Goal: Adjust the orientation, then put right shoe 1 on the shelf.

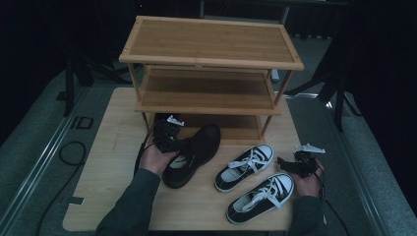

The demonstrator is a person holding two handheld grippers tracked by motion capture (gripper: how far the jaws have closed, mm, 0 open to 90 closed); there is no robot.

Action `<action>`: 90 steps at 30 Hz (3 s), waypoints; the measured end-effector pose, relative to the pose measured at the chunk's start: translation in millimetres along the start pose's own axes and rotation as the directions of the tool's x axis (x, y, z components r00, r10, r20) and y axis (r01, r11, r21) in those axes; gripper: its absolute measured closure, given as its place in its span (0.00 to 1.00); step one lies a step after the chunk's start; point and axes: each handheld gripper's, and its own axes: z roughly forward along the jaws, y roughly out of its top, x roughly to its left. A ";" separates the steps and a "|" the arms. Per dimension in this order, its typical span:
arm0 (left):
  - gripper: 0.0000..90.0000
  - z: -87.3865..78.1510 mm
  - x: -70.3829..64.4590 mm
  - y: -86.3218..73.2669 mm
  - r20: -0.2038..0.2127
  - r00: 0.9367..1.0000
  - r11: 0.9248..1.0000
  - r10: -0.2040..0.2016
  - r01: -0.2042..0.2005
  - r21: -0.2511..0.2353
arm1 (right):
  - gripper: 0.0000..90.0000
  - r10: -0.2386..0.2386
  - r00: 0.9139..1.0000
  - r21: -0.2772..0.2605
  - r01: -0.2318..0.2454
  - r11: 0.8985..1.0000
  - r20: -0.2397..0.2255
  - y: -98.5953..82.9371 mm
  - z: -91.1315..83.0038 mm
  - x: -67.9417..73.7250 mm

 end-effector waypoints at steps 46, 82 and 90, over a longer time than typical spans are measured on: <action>0.96 16.4 18.9 8.0 -0.250 0.936 0.956 -0.247 0.192 -0.223 | 0.13 -0.004 1.000 0.001 0.004 1.000 -0.003 0.2 0.2 -0.3; 0.72 31.4 22.3 13.6 -0.299 0.903 0.934 -0.309 0.228 -0.276 | 0.13 -0.005 1.000 0.001 0.005 1.000 -0.004 0.2 0.2 -0.3; 0.64 17.5 21.6 11.9 -0.236 0.928 0.937 -0.287 0.221 -0.270 | 0.13 -0.005 1.000 0.001 0.005 1.000 -0.004 0.2 0.2 -0.2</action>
